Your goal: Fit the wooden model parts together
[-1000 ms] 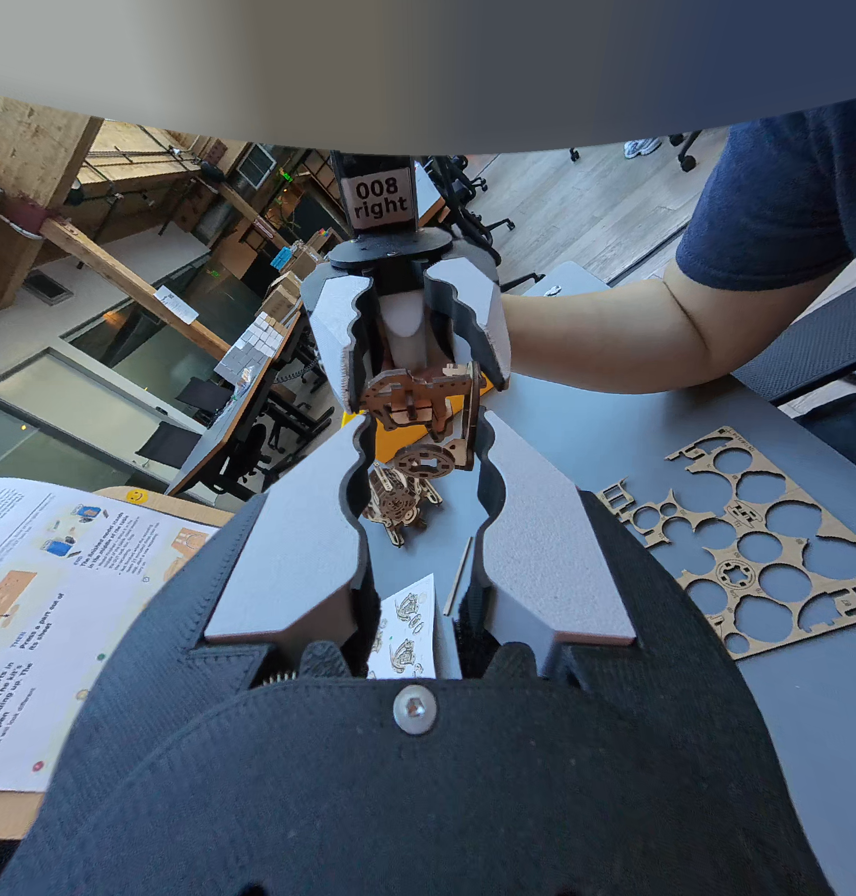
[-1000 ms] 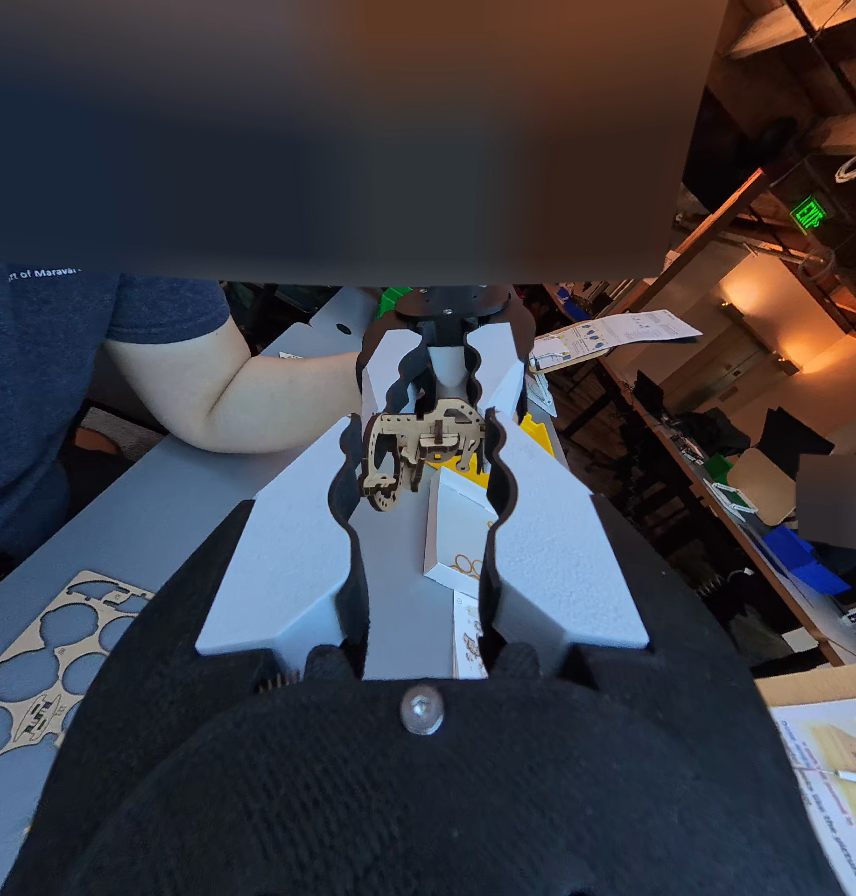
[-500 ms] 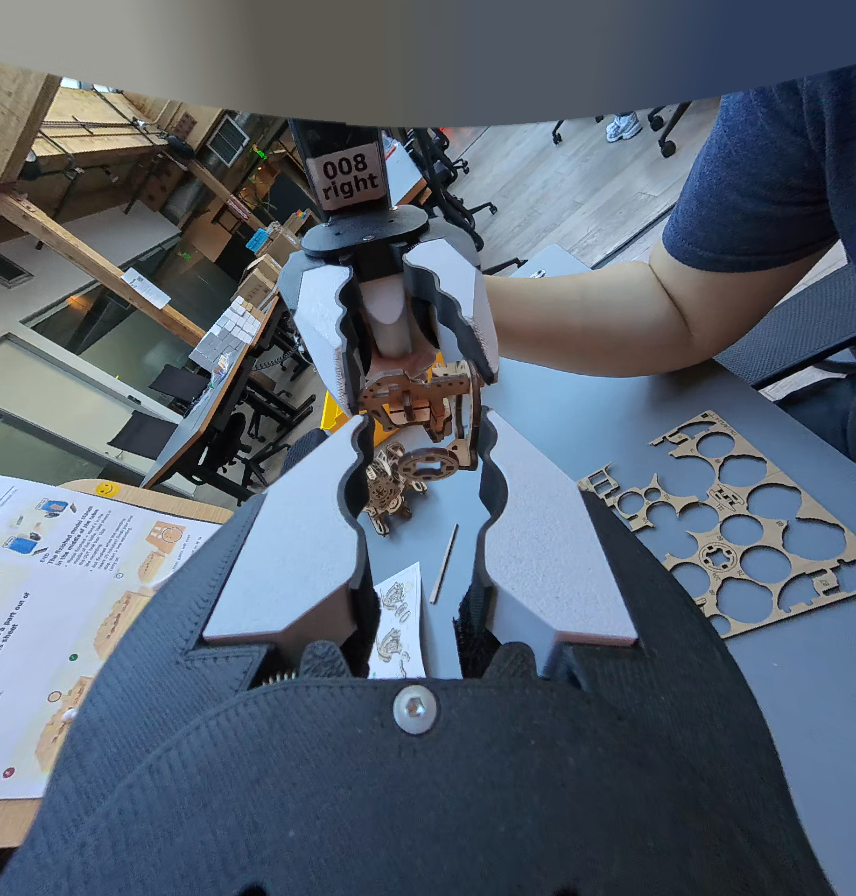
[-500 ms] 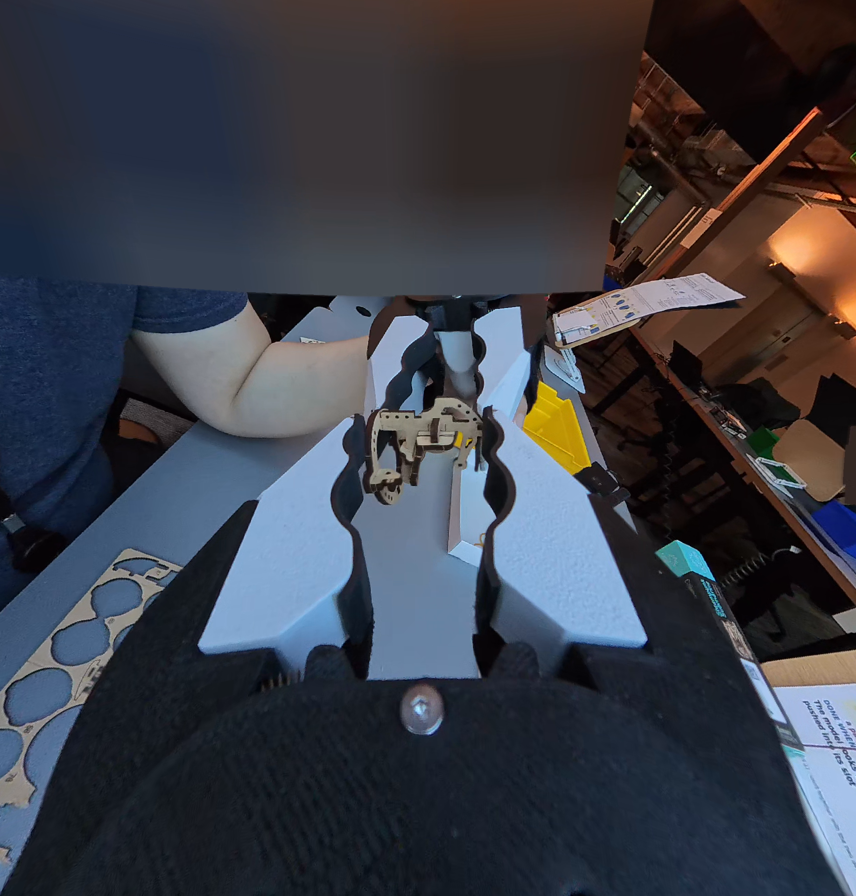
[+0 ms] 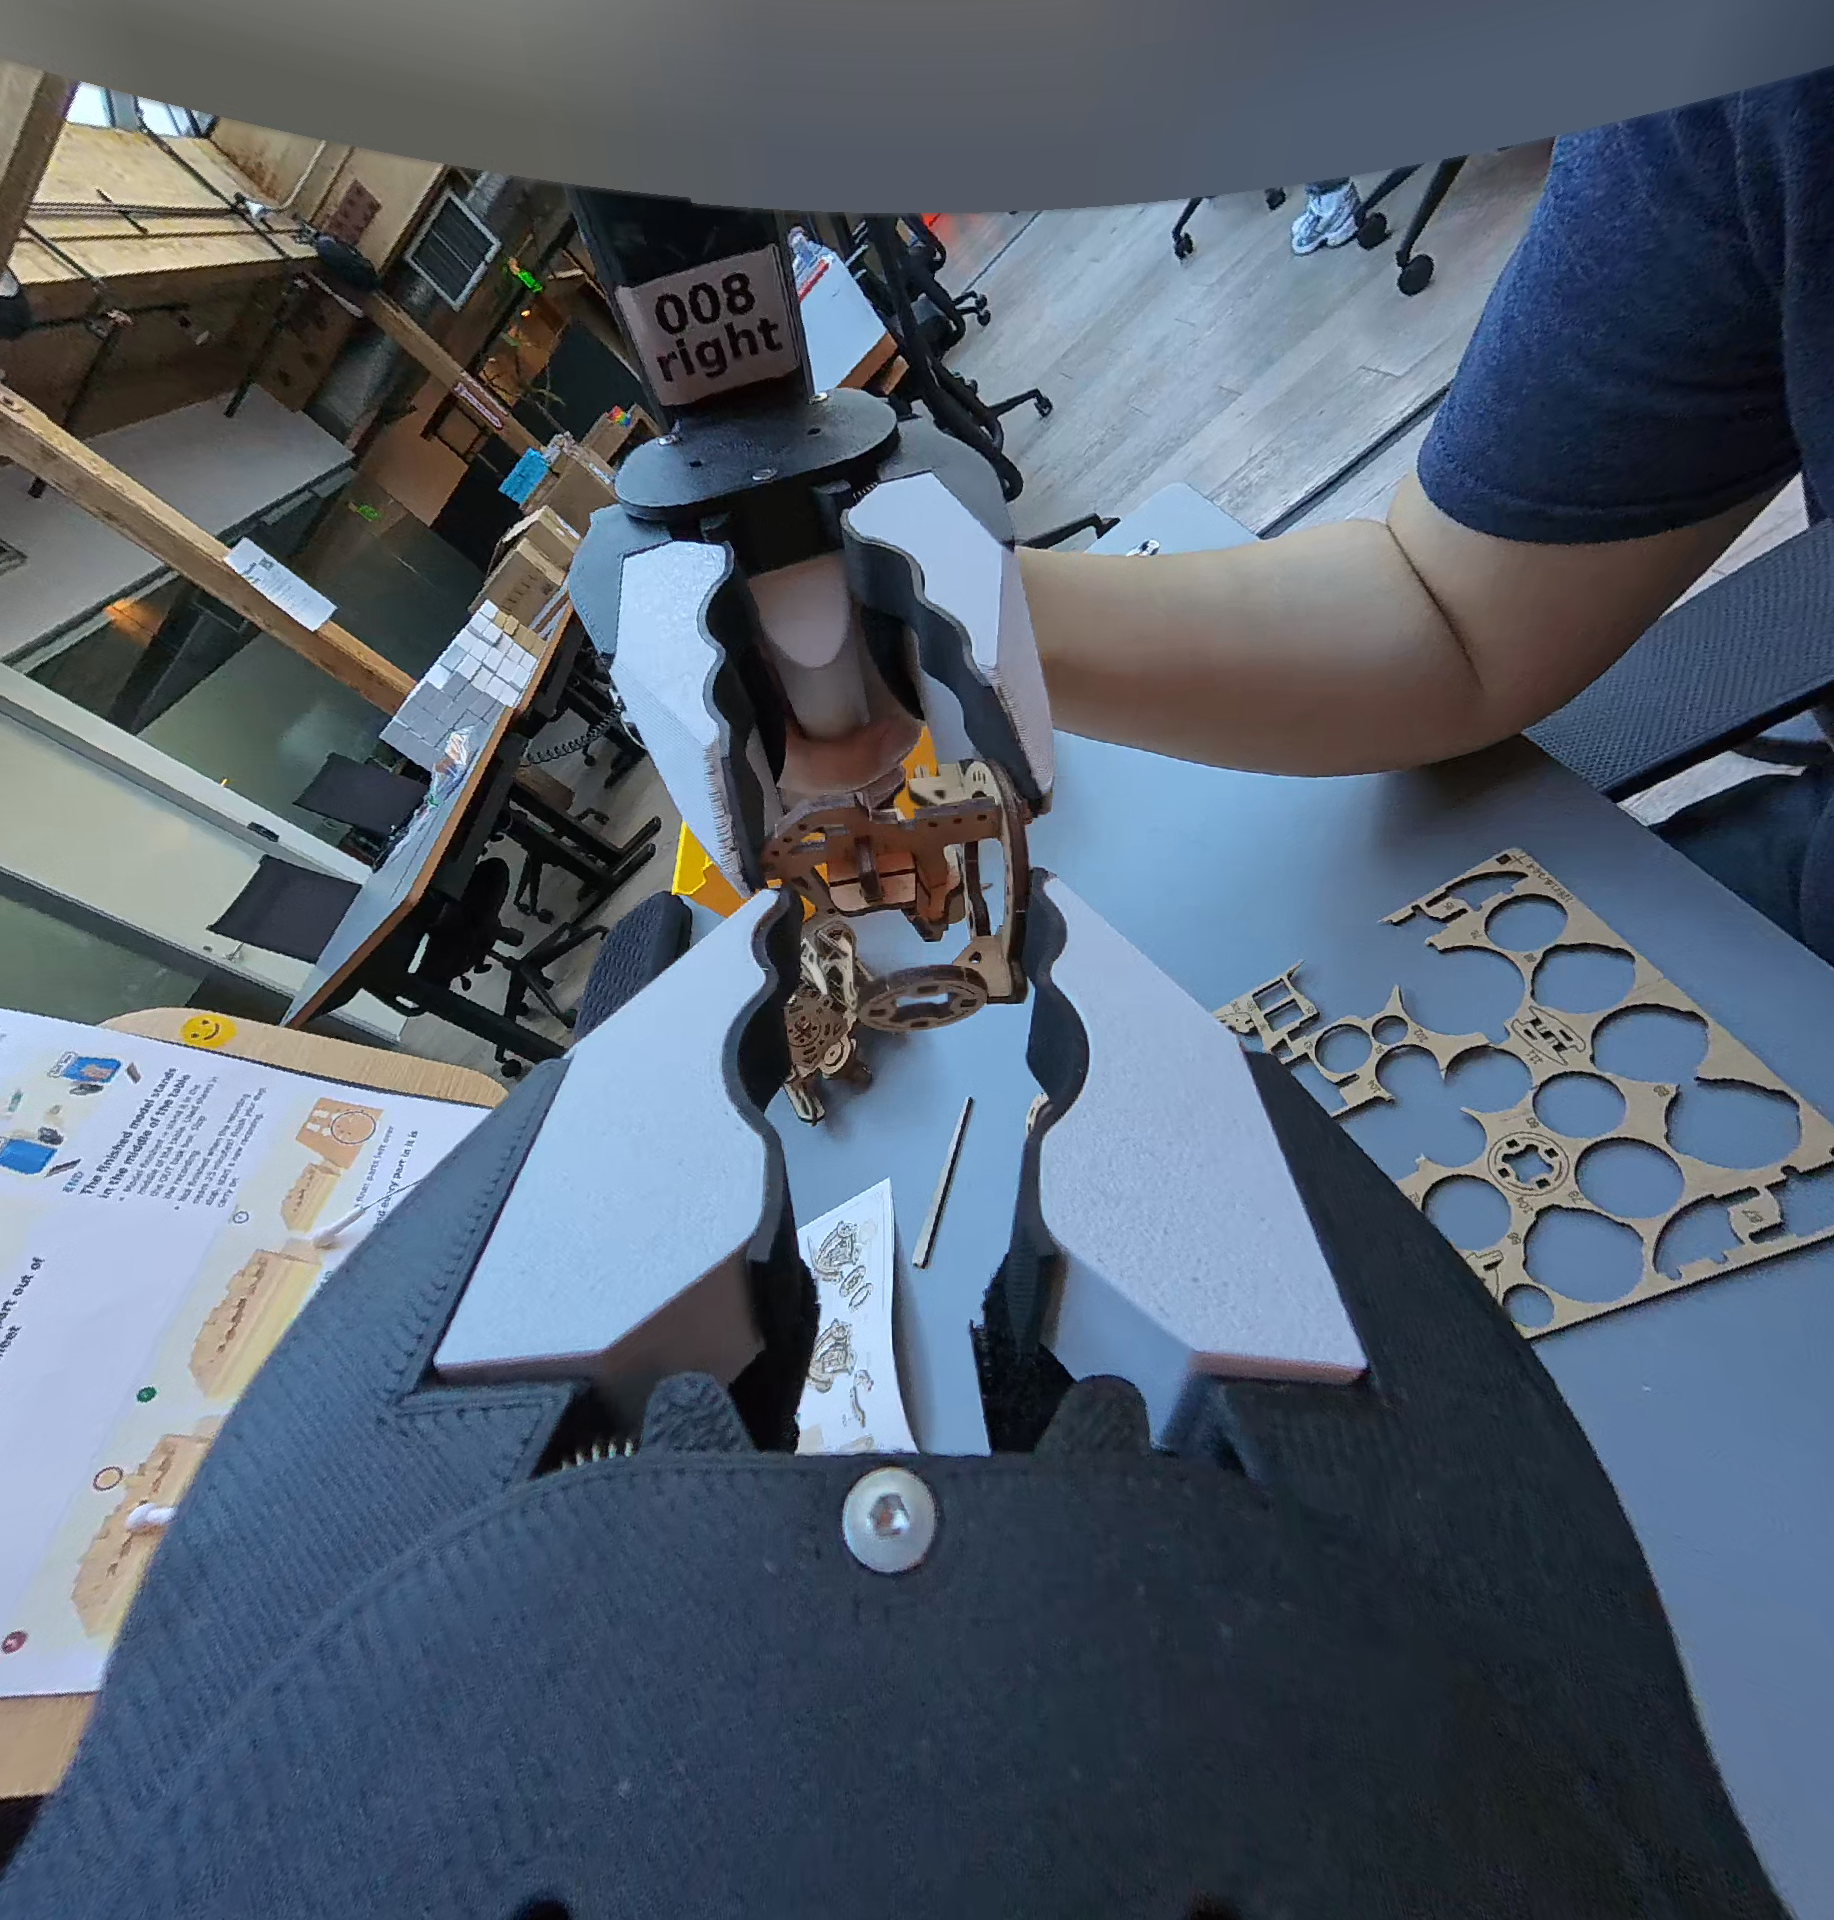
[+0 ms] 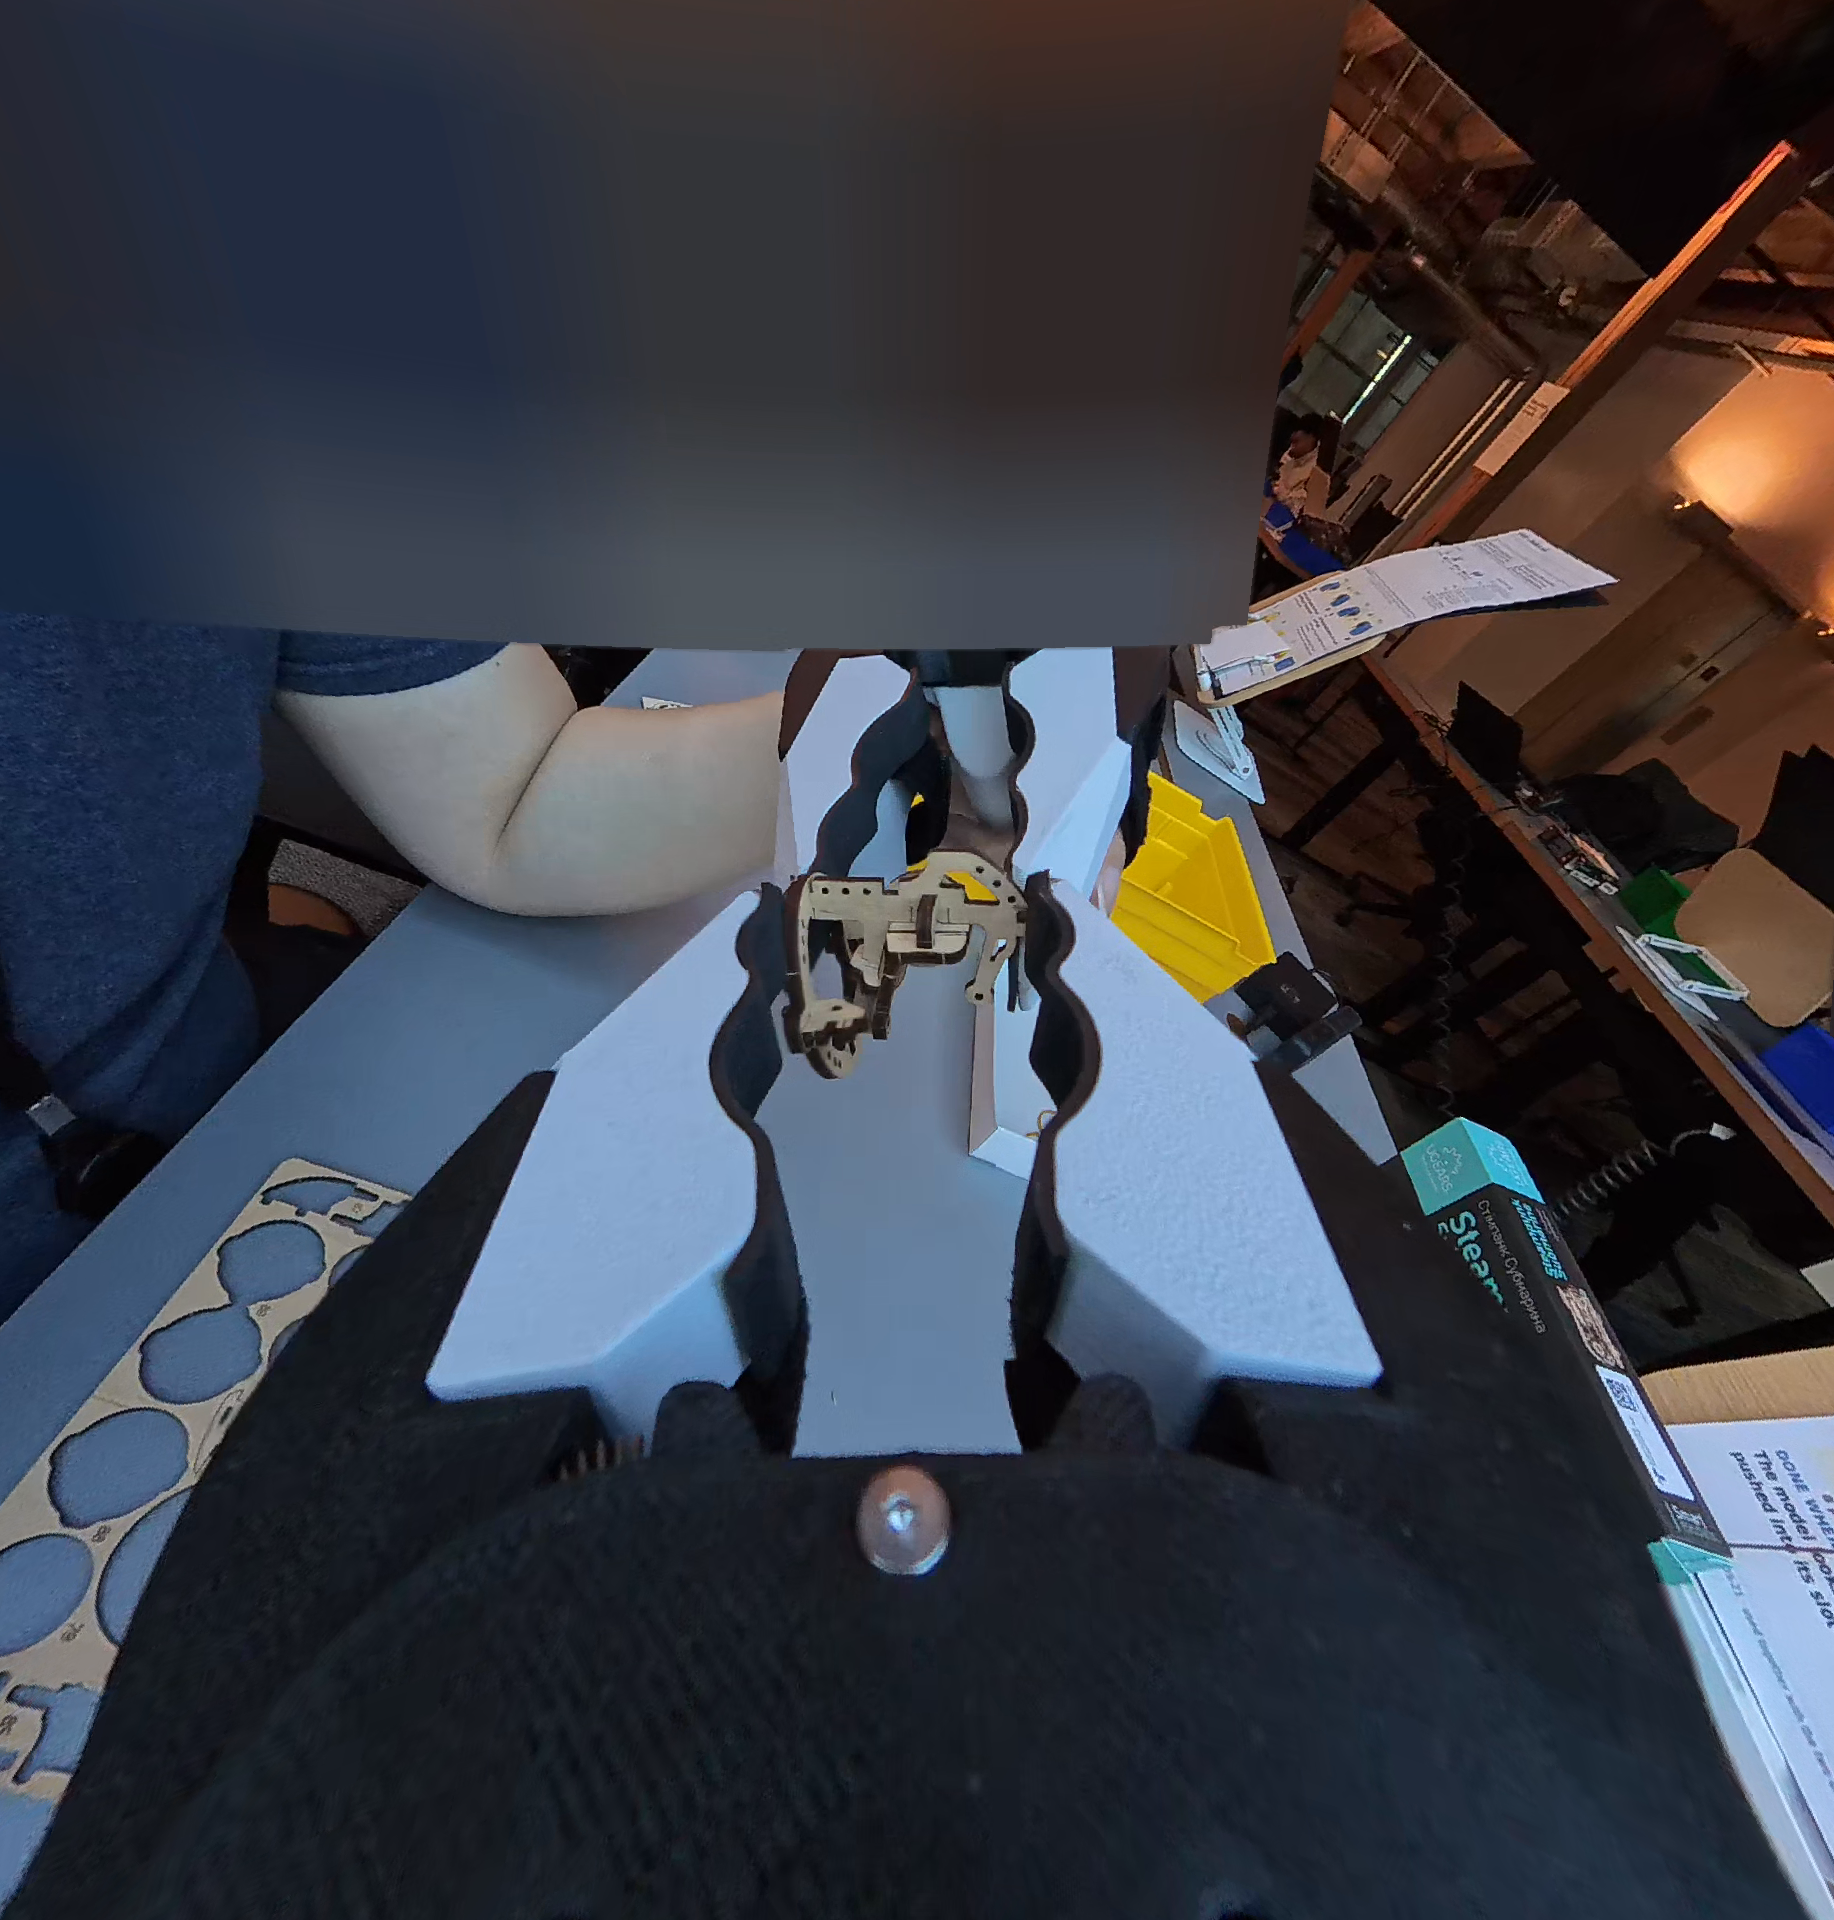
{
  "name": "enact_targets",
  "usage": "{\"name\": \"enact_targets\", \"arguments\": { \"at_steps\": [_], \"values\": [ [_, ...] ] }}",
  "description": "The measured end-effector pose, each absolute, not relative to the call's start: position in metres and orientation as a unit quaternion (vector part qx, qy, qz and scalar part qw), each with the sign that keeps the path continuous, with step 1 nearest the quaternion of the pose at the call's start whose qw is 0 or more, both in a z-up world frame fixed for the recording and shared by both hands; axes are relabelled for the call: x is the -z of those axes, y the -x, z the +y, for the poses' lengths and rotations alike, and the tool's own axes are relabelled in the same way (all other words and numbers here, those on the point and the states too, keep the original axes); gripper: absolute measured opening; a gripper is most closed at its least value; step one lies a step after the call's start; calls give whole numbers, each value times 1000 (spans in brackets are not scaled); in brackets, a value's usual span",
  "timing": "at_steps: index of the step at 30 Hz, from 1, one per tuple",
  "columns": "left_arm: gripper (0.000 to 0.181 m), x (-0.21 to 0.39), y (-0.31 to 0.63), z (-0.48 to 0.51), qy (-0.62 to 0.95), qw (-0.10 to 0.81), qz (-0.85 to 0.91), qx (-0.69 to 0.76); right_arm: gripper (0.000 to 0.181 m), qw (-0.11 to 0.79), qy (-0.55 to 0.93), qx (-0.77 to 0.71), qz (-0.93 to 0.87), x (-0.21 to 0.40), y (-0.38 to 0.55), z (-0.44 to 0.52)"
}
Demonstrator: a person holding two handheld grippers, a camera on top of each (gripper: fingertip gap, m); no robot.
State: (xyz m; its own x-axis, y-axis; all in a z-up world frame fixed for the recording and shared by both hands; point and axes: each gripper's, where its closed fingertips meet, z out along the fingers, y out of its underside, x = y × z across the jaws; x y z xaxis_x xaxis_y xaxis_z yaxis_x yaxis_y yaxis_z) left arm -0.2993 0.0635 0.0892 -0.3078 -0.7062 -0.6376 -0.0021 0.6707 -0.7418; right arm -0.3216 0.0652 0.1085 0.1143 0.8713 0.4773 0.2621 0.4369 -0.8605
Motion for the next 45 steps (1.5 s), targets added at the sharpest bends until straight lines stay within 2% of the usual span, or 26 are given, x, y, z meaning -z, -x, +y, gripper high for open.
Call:
{"name": "enact_targets", "arguments": {
  "at_steps": [8, 33, 45],
  "values": [
    [37, -91, 298, 65, 245, 538, 736, 332, 50, 580, 469, -267, -609, -109, 322, 65],
    [40, -86, 299, 69, 249, 538, 745, 306, 46, 583, 477, -253, -607, -108, 322, 70],
    [37, -112, 296, 67, 254, 567, 694, 363, 47, 615, 448, -326, -561, -132, 317, 69]
  ]
}}
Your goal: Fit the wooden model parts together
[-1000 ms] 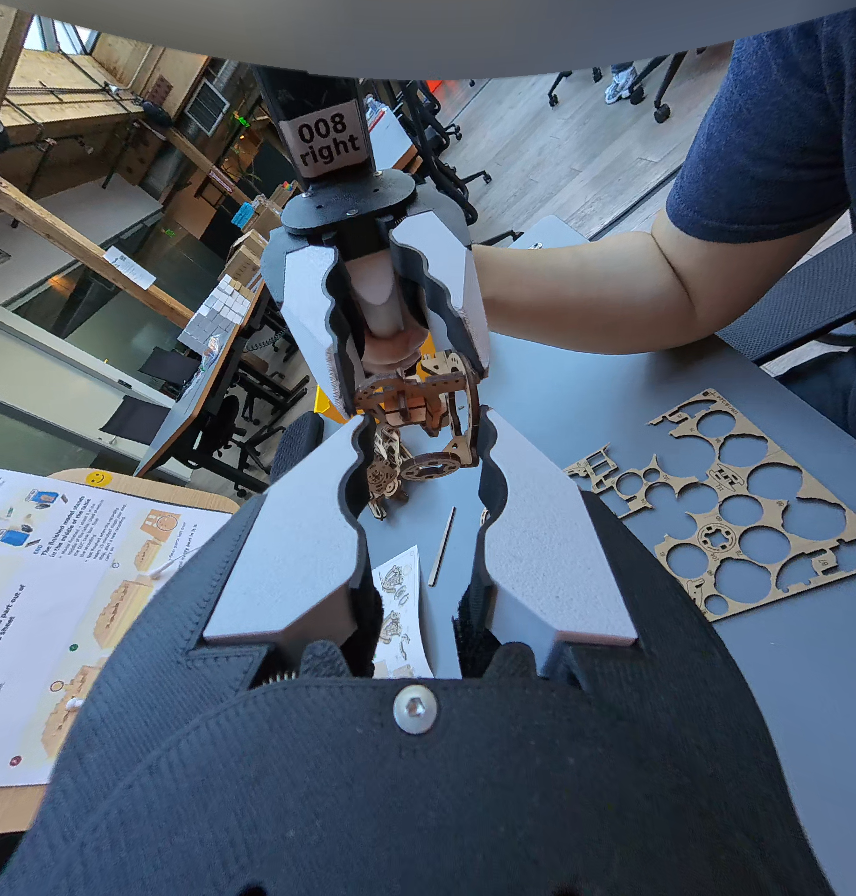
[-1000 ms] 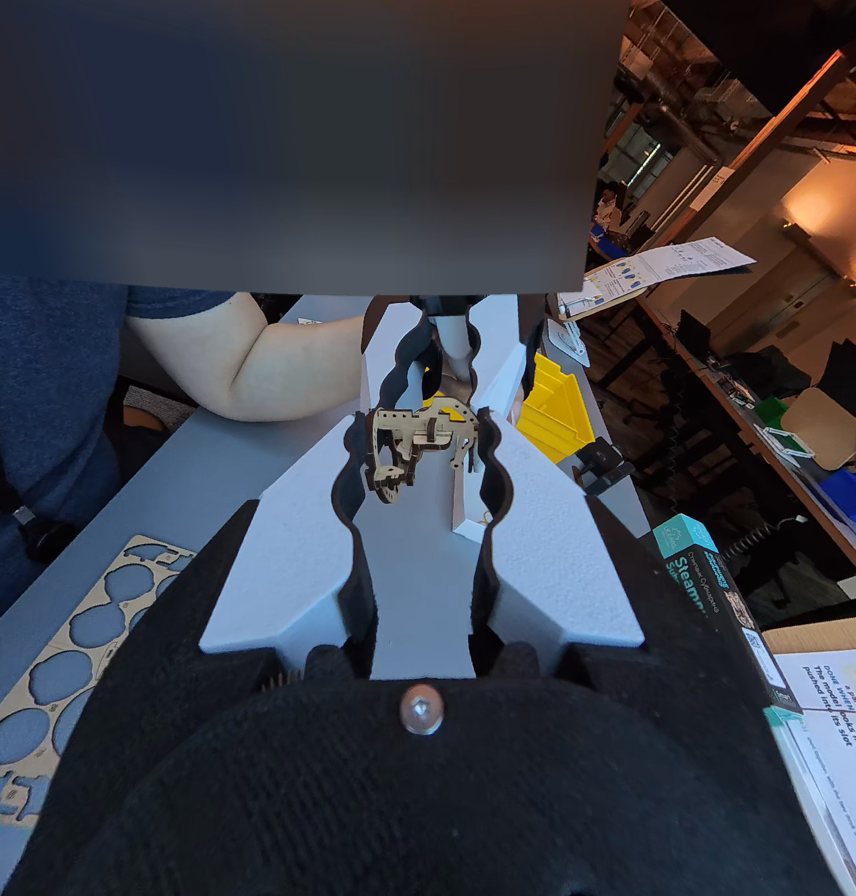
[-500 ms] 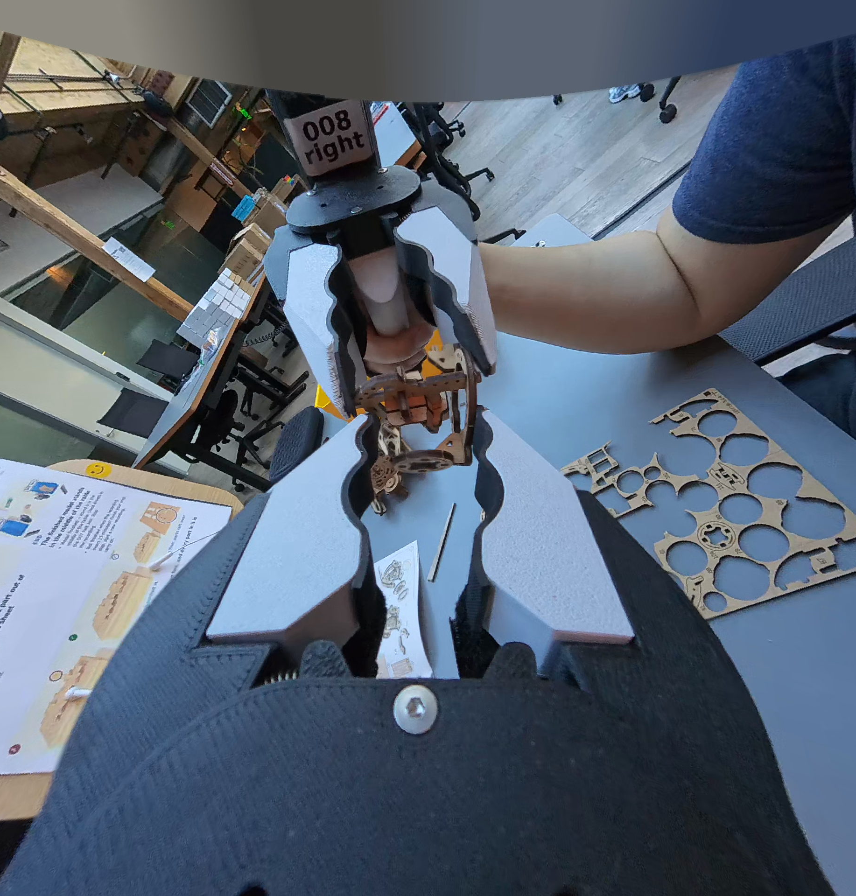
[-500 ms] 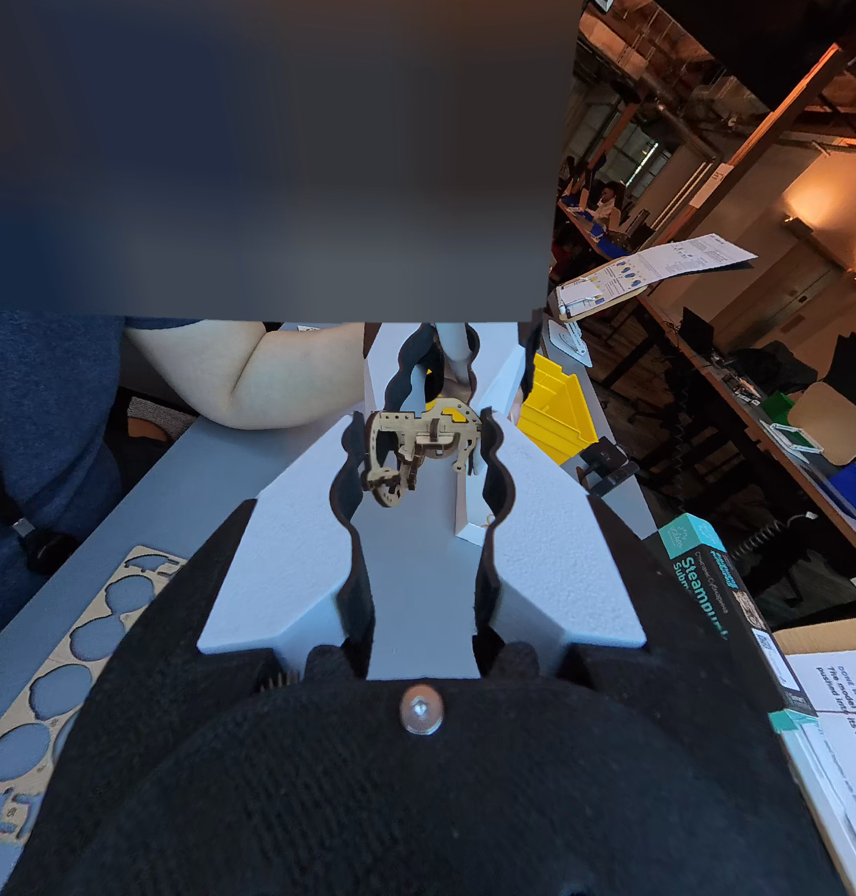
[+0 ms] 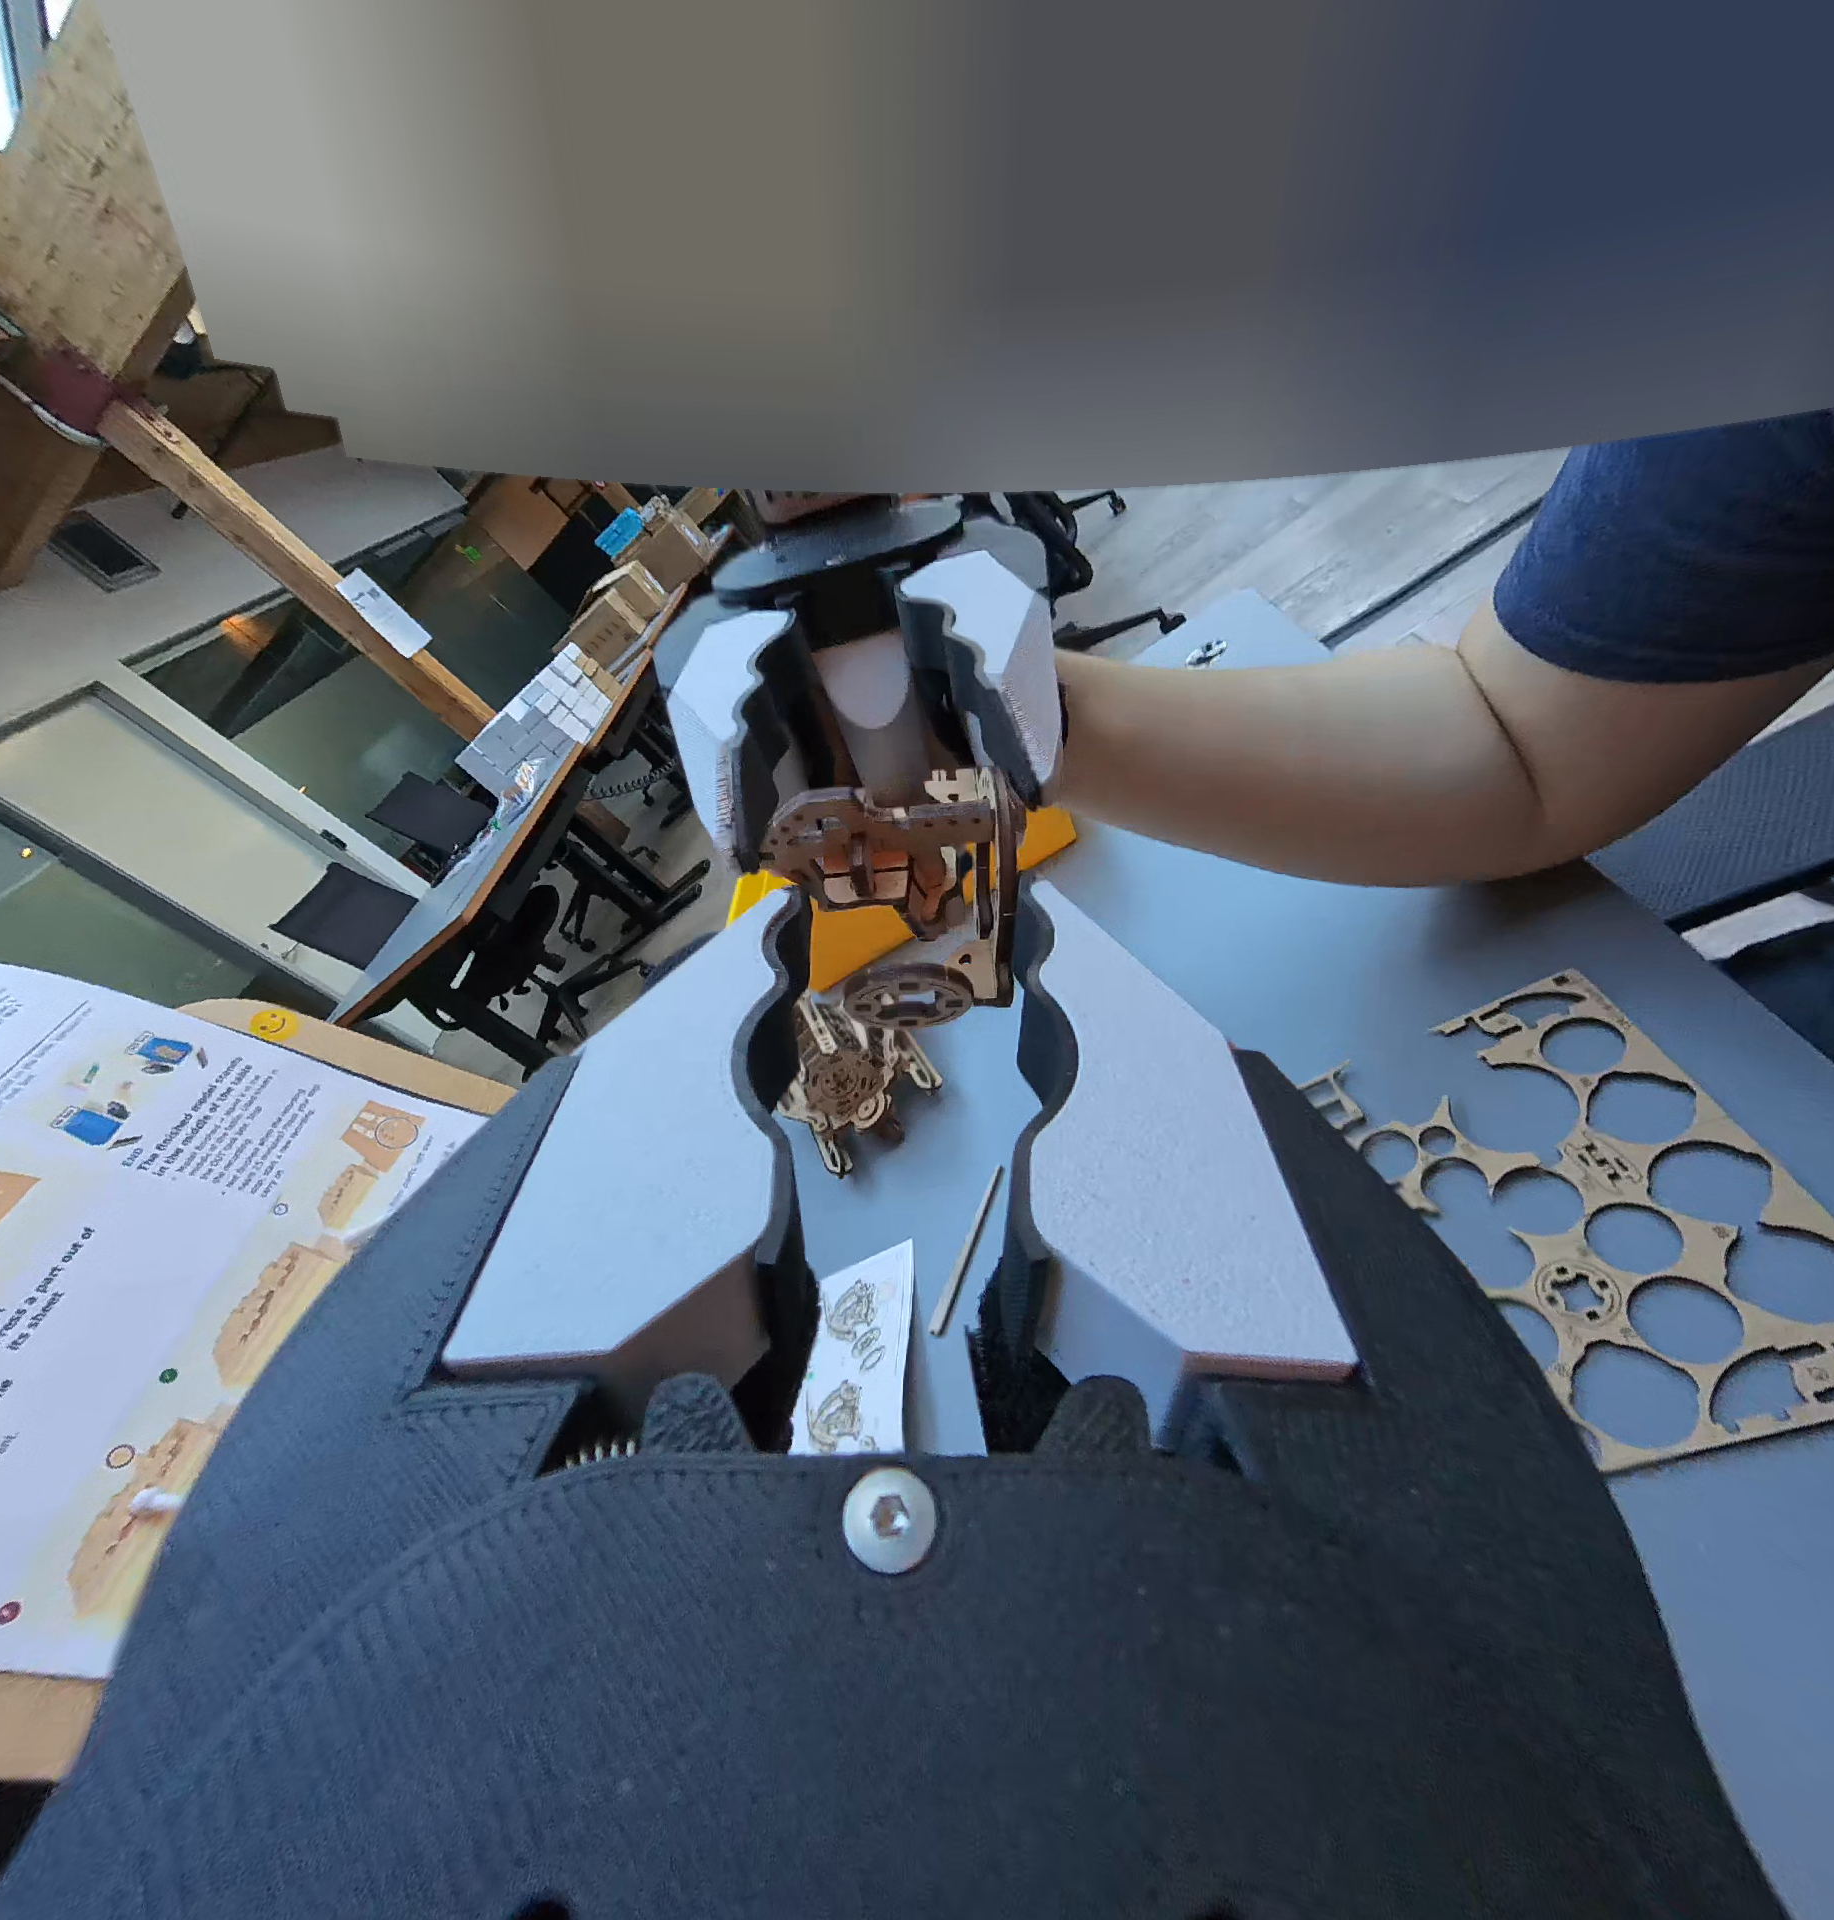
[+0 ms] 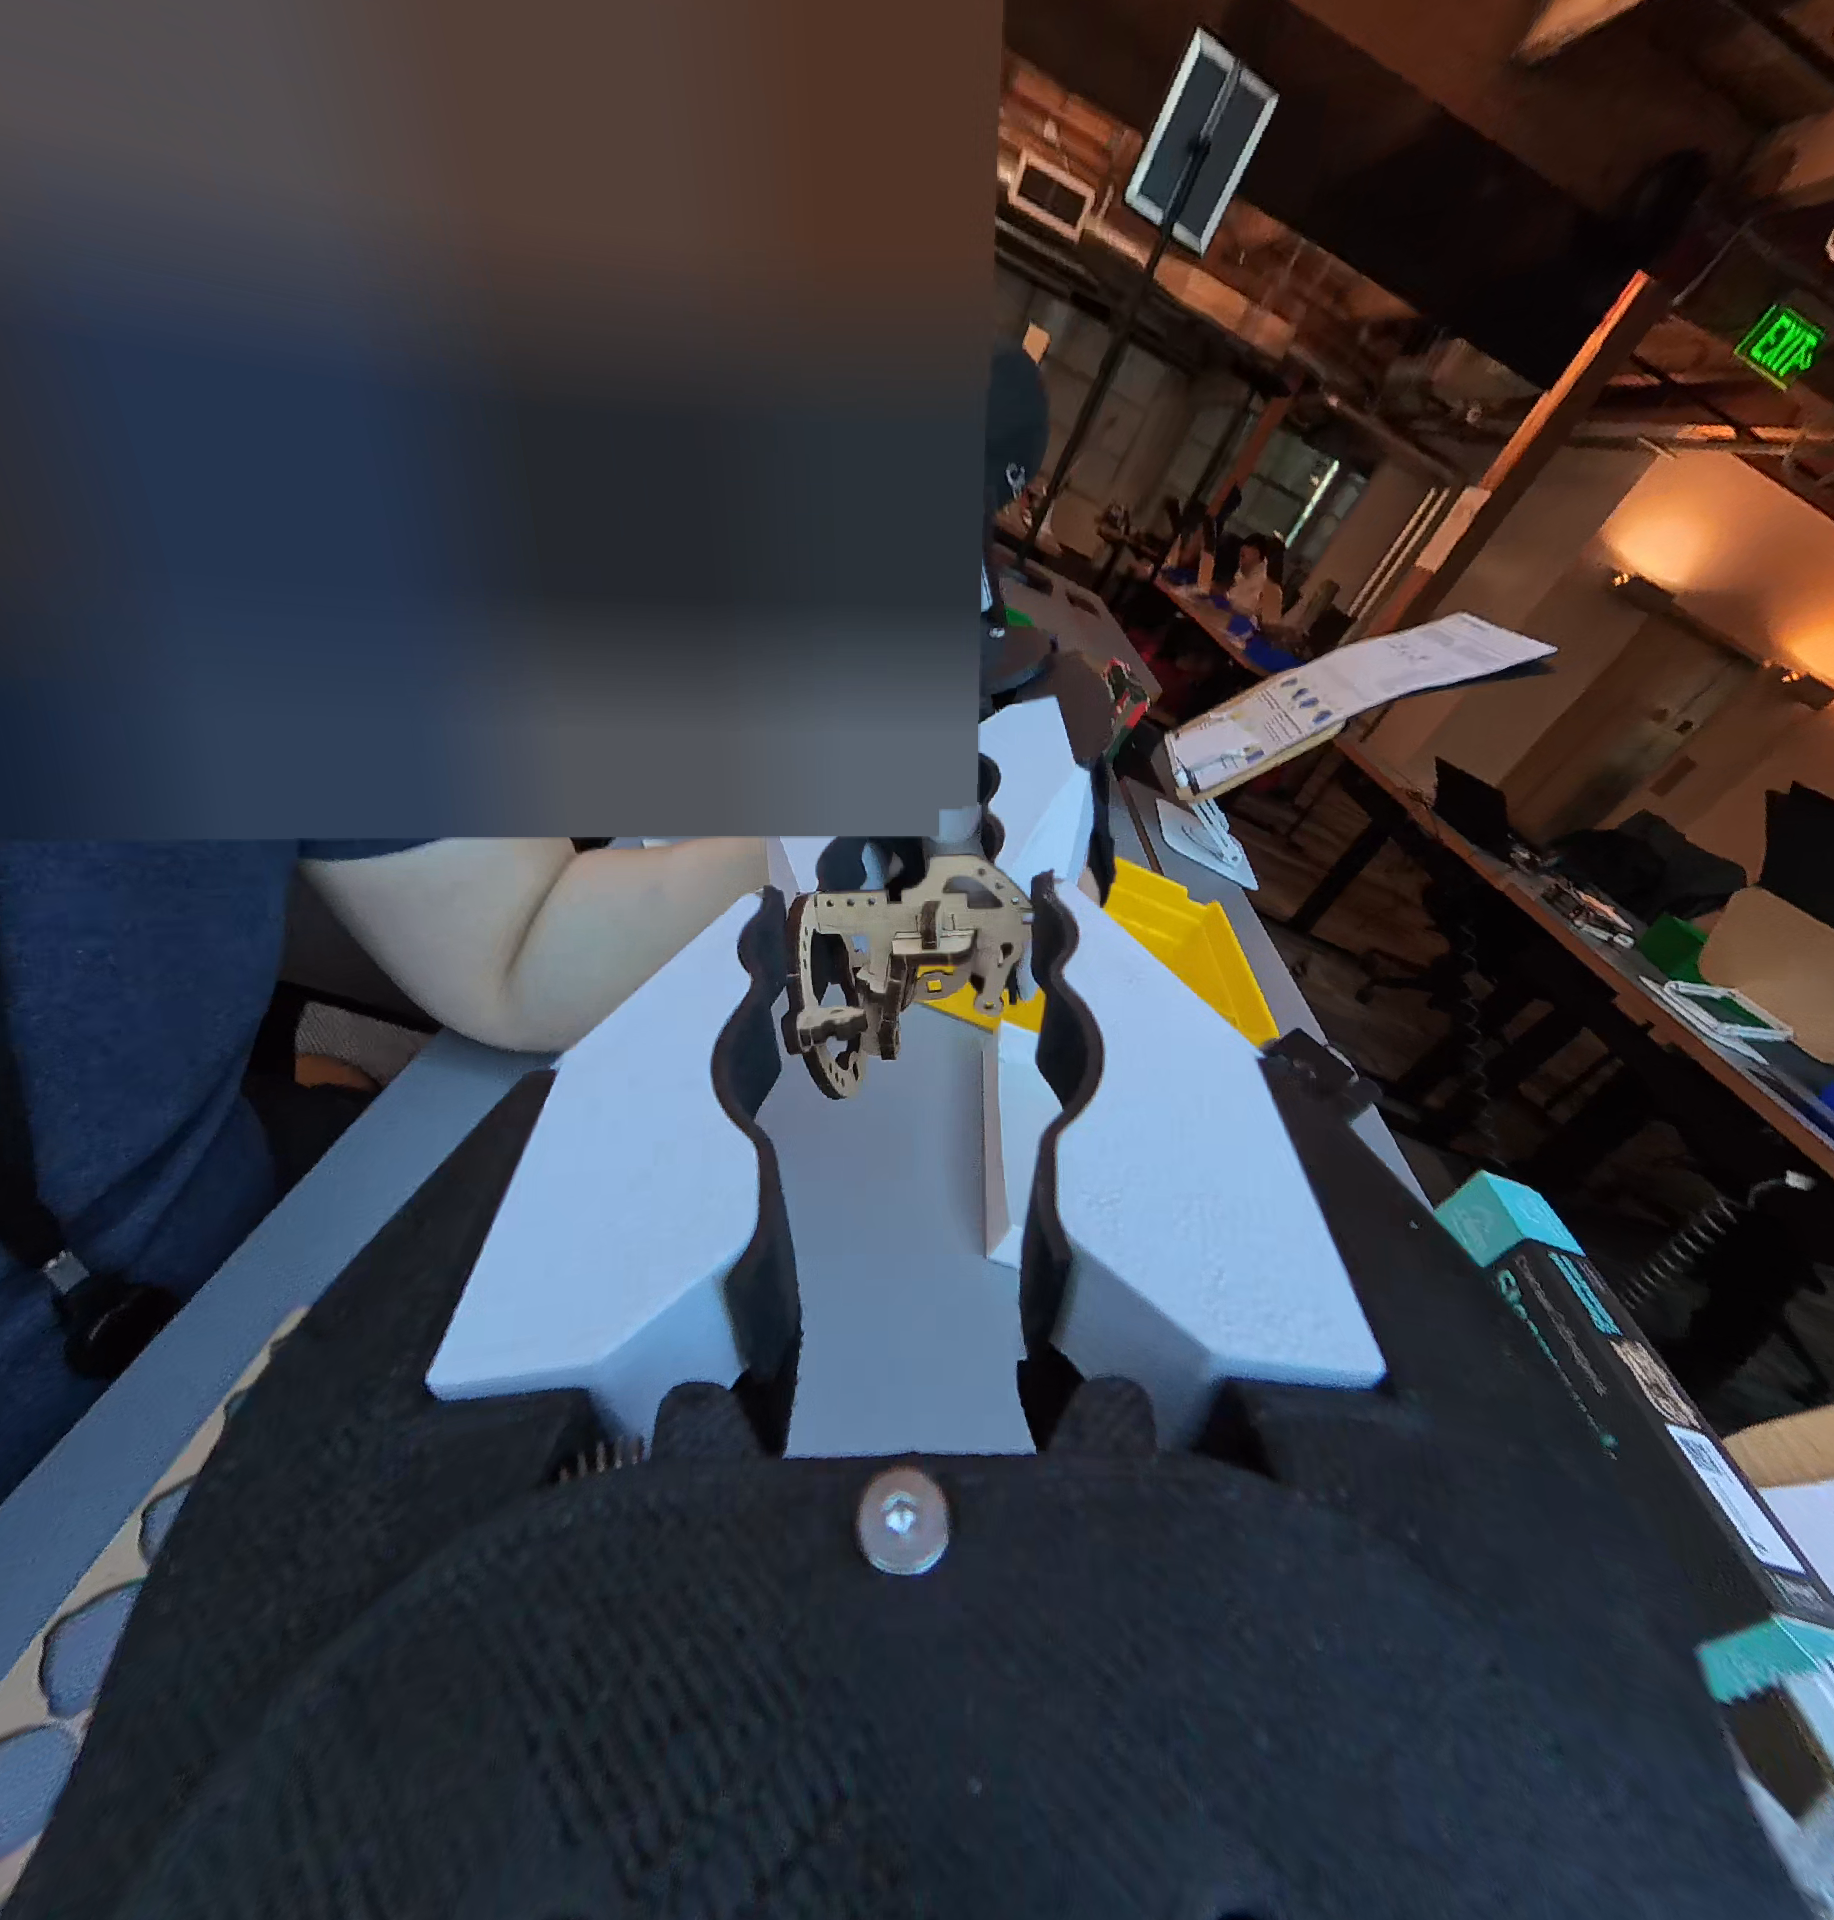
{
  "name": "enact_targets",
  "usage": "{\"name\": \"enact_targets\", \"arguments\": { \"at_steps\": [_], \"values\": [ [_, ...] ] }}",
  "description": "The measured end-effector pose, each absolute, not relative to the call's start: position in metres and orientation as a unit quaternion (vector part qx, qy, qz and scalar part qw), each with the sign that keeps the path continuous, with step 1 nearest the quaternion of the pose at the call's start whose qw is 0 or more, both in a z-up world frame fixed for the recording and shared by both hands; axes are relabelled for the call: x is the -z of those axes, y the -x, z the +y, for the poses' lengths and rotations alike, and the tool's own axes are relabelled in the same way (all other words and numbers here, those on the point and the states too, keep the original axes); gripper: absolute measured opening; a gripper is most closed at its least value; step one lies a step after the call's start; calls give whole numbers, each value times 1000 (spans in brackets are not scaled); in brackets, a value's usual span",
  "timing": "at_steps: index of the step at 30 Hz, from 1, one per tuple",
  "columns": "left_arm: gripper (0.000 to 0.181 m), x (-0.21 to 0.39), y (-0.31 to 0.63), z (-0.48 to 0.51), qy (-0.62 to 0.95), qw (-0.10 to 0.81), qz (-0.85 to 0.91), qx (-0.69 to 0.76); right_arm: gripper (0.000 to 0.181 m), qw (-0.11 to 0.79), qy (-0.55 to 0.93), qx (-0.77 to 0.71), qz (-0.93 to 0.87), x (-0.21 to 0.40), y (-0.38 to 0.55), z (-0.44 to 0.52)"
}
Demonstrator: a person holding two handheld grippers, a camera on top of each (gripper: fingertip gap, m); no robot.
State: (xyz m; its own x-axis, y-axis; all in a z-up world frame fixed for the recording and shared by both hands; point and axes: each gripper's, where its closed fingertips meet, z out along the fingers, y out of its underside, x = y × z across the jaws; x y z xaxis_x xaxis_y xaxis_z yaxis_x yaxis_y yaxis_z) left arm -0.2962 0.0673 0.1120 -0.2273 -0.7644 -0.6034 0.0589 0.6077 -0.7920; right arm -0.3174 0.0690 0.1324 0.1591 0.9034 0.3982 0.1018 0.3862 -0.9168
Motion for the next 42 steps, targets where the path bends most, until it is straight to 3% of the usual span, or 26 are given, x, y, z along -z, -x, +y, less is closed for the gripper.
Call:
{"name": "enact_targets", "arguments": {
  "at_steps": [7, 18, 42],
  "values": [
    [34, -123, 295, 74, 271, 574, 668, 389, 49, 629, 419, -396, -521, -144, 316, 74],
    [31, -115, 295, 77, 282, 577, 686, 342, 47, 640, 449, -261, -566, -128, 308, 81],
    [34, -146, 299, 93, 339, 584, 597, 434, 46, 618, 477, -445, -439, -151, 305, 102]
  ]
}}
